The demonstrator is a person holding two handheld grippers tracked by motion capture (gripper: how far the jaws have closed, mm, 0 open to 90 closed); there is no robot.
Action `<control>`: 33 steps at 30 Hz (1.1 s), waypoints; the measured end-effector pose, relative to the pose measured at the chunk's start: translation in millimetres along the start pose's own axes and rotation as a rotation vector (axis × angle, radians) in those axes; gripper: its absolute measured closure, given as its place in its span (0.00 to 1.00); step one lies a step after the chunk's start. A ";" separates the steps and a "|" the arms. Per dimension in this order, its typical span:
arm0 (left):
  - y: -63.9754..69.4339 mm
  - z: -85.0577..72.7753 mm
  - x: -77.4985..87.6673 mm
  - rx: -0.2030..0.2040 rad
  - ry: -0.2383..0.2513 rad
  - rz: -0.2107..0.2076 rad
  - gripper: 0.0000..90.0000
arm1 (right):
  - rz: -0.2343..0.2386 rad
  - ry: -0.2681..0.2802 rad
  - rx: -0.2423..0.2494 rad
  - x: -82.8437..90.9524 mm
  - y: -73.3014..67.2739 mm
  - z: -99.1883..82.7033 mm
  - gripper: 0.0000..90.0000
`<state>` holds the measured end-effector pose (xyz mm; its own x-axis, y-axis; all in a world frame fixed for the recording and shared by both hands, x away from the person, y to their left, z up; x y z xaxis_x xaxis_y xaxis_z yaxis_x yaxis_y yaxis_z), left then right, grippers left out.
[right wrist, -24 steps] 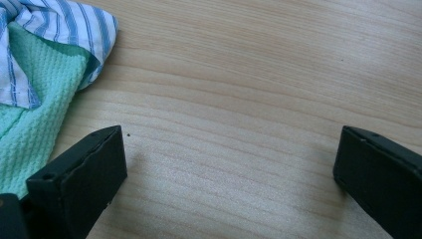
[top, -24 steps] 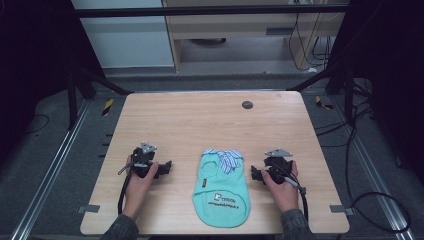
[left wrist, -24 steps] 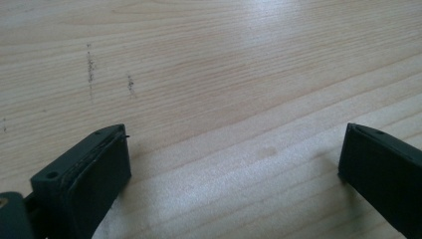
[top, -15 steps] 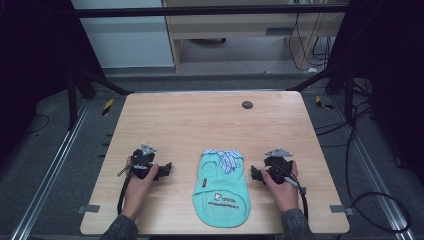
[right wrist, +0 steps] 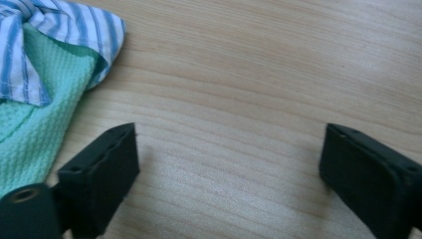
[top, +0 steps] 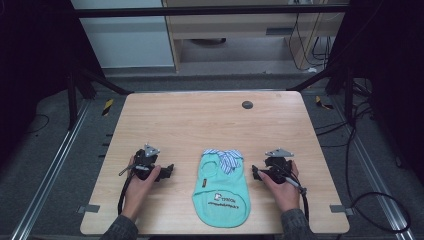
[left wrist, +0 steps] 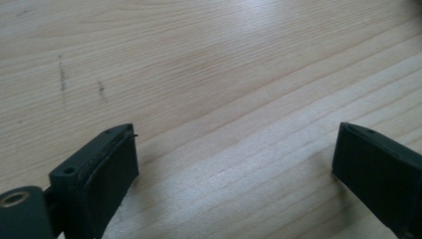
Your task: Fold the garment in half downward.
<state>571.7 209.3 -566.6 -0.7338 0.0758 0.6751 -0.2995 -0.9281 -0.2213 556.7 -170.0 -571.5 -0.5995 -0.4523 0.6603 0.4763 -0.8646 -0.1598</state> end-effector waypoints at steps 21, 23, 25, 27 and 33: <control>64.3 66.8 3.5 -0.060 0.058 -0.227 0.31 | 0.134 0.005 0.143 -5.4 -27.4 44.0 0.77; 69.4 77.2 -1.3 -0.077 0.059 -0.237 0.34 | 0.154 -0.004 0.171 -10.6 -30.1 52.5 0.82; 75.5 88.4 -3.8 -0.095 0.066 -0.250 0.39 | 0.168 -0.016 0.185 -15.2 -31.9 57.4 0.84; 79.8 96.1 -5.7 -0.112 0.071 -0.247 0.44 | 0.190 -0.024 0.196 -18.5 -34.2 60.8 0.87; 95.9 108.2 -15.7 -0.150 0.063 -0.234 0.59 | 0.222 -0.045 0.203 -30.8 -36.8 66.0 0.95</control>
Point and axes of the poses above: each handheld gripper's, and its own axes: x roughly backward along the jaws, z roughly out of its top, y roughly to its right, the point moved 9 cm from there along -x, roughly forward along the jaws, and after that the axes turned 14 degrees about z, right-handed, at the moved point
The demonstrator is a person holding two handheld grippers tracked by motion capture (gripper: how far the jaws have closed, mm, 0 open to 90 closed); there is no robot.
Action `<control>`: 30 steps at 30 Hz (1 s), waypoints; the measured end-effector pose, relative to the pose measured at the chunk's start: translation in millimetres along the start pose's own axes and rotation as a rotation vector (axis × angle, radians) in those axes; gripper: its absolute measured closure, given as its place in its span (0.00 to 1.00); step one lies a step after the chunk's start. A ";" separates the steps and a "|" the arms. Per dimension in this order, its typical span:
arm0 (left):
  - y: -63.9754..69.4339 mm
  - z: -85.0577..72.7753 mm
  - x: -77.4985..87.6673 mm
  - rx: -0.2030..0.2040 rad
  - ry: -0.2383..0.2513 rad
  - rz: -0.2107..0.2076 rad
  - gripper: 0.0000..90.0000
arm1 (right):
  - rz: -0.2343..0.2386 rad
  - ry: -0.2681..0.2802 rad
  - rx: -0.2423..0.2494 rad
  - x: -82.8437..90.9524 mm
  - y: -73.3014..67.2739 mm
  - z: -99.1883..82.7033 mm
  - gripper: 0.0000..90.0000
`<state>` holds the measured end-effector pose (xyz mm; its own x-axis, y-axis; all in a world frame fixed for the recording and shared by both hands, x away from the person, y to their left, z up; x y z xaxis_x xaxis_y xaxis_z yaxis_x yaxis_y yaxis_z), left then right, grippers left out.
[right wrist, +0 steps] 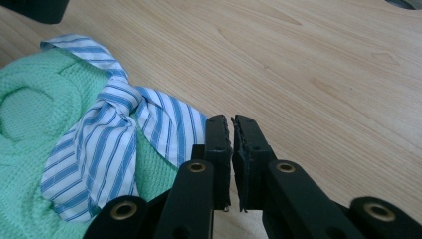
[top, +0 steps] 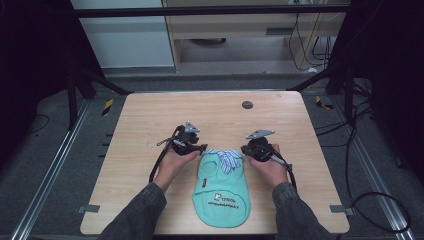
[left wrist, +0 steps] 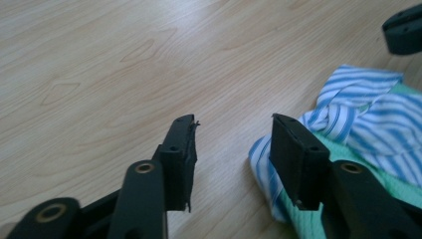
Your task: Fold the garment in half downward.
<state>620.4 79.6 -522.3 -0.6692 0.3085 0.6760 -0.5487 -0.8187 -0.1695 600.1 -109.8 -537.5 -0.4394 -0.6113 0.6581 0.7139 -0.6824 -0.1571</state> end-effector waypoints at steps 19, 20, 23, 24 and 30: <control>14.9 -10.0 -24.2 -0.021 -0.081 -0.021 0.54 | 0.040 -0.042 -0.007 -24.9 -9.6 3.4 0.78; 14.9 -11.3 -24.0 -0.029 -0.087 -0.023 0.51 | 0.043 -0.046 -0.011 -26.4 -9.8 2.6 0.76; 16.1 -15.1 -25.7 -0.033 -0.098 -0.027 0.44 | 0.042 -0.053 -0.014 -28.7 -10.5 1.5 0.73; 16.0 -16.4 -26.5 -0.037 -0.099 -0.028 0.43 | 0.043 -0.054 -0.018 -29.4 -10.7 1.3 0.71; 17.7 -20.3 -28.4 -0.031 -0.101 -0.045 0.42 | 0.048 -0.067 -0.039 -31.9 -9.5 -1.8 0.66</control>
Point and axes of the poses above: each handheld gripper's, and its own axes: x roughly backward along the jaws, z roughly out of its top, y roughly to its right, the point moved 9 cm from there along -x, roughly forward along the jaws, and after that the axes turned 14 degrees about z, right-handed, at the moved point
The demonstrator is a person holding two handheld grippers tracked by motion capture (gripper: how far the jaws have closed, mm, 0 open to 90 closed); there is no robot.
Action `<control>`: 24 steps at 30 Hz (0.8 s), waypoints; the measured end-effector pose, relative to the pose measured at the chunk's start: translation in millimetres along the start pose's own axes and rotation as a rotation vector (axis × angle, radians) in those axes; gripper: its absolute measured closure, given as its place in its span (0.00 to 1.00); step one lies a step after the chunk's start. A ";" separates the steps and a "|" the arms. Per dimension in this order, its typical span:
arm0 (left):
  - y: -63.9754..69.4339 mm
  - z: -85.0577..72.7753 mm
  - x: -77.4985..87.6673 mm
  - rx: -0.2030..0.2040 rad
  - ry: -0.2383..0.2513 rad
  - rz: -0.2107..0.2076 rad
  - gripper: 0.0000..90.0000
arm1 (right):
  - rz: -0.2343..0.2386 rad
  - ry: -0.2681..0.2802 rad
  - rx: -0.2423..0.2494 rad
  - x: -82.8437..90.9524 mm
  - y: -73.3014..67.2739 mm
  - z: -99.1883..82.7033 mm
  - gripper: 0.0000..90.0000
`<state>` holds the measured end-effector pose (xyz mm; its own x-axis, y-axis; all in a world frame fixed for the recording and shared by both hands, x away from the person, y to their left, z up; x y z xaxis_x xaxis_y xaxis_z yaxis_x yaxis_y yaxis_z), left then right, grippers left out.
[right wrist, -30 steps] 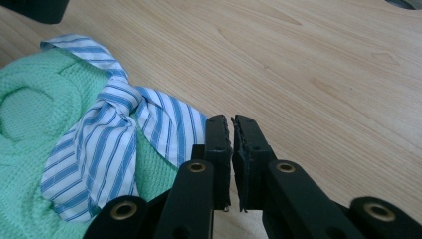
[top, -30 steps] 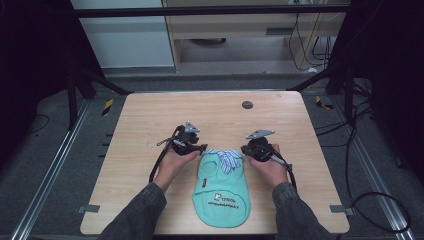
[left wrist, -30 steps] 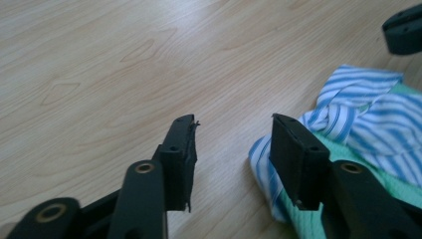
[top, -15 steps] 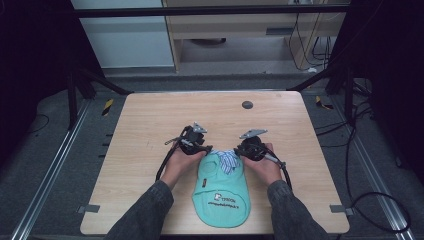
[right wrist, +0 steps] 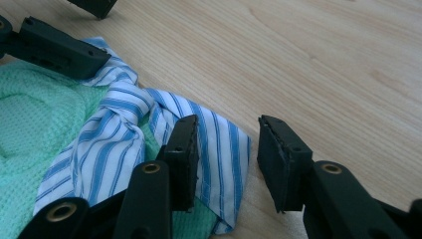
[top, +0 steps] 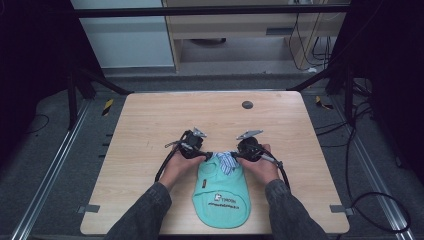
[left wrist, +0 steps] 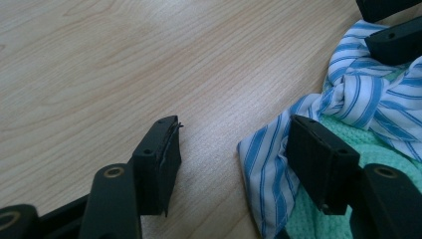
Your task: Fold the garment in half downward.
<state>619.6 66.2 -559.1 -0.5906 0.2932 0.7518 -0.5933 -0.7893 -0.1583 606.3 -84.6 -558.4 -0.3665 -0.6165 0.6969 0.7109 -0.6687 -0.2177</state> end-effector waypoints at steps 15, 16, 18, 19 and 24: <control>20.3 -3.7 9.7 -0.051 0.020 -0.081 0.87 | 0.034 -0.035 0.003 -2.8 -10.9 -1.1 0.91; 20.9 -3.5 9.7 -0.048 0.021 -0.082 0.87 | 0.034 -0.035 0.003 -2.8 -10.9 -1.1 0.91; 20.7 -3.1 11.2 -0.052 0.015 -0.082 0.92 | 0.029 -0.039 0.011 -2.7 -11.1 -0.8 0.93; 20.3 -2.7 12.1 -0.054 0.014 -0.081 0.92 | 0.030 -0.036 0.016 -2.1 -11.6 -0.2 0.93; 17.7 7.1 28.0 -0.051 0.056 -0.064 0.93 | 0.029 0.005 0.061 14.8 -20.9 9.0 0.93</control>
Point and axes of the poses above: each handheld gripper's, and its own axes: x roughly backward along the jaws, z roughly out of its top, y roughly to its right, the point moved 9 cm from there along -x, roughly forward along the jaws, and after that the axes turned 14 degrees about z, right-handed, at the moved point
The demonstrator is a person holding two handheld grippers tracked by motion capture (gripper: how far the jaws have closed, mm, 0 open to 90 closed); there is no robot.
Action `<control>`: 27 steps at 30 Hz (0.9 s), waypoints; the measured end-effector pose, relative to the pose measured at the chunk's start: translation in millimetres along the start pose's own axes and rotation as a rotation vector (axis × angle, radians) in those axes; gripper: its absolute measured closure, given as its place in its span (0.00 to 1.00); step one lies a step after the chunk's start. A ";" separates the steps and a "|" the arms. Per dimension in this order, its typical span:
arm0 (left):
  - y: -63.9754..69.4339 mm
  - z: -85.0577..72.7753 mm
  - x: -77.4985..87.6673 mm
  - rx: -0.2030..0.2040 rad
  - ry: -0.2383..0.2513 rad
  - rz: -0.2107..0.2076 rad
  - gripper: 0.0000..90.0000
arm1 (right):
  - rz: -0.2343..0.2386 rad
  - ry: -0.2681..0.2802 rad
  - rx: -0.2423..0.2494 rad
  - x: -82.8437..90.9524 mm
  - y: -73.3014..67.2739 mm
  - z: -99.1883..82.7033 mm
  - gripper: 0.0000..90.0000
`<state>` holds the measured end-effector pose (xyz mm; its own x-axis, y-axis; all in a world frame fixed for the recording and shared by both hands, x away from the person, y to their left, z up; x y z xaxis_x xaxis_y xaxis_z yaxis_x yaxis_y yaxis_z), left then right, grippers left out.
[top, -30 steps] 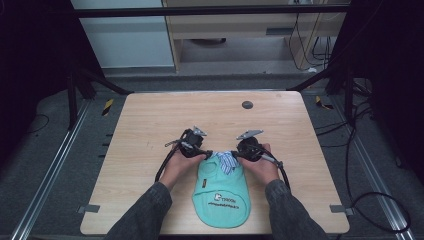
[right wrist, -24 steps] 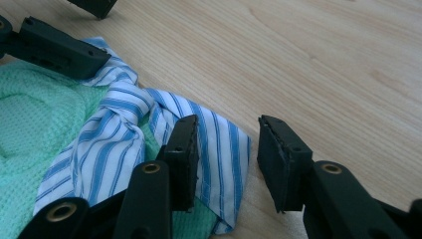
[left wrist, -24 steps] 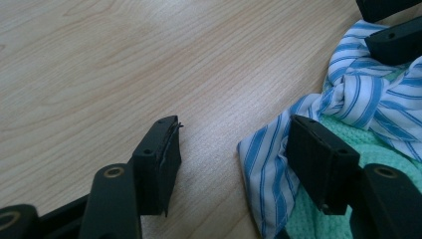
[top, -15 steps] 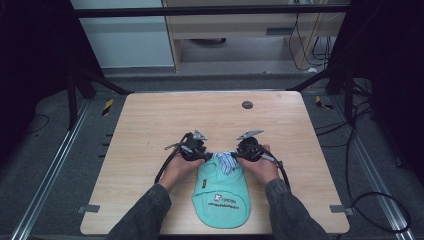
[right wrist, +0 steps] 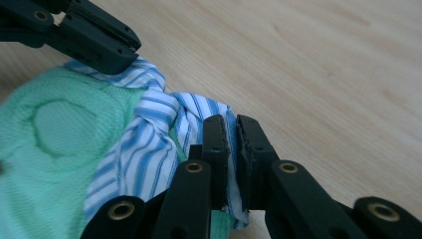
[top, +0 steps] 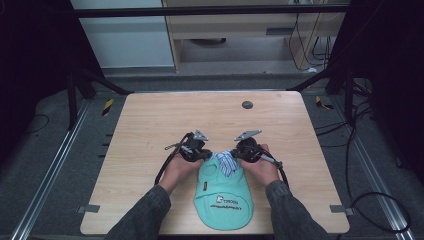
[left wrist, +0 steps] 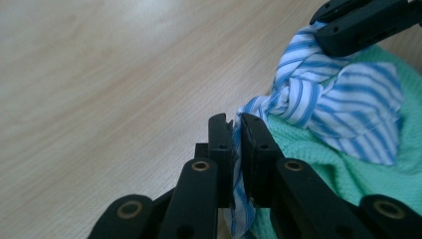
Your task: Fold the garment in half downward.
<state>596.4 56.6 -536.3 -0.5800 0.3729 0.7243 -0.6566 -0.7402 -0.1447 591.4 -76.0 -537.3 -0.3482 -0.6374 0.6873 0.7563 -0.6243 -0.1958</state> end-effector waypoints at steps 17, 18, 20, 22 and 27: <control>7.1 33.7 32.9 -0.087 0.067 -0.006 0.94 | 0.024 0.024 0.083 45.2 -16.8 8.8 0.93; 7.6 34.6 33.5 -0.091 0.066 -0.009 0.94 | 0.024 0.024 0.083 45.2 -16.8 8.8 0.93; 8.5 36.9 34.9 -0.096 0.070 -0.017 0.94 | 0.027 0.013 0.086 47.2 -16.2 8.5 0.93; 9.1 38.1 35.7 -0.101 0.069 -0.025 0.94 | 0.029 0.003 0.084 48.2 -14.7 7.7 0.93; 8.3 41.8 36.2 -0.124 0.062 -0.032 0.94 | 0.038 -0.035 0.092 47.1 -12.2 8.5 0.93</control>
<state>590.0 40.6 -483.1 -0.5840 0.4323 0.6870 -0.7275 -0.6542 -0.2068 570.5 -94.5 -496.6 -0.3004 -0.6427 0.7048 0.8165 -0.5552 -0.1583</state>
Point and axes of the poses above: each handheld gripper's, and its own axes: x roughly backward along the jaws, z roughly out of its top, y roughly to its right, the point moved 9 cm from there along -x, roughly forward along the jaws, and after that the axes turned 14 degrees about z, right-handed, at the moved point
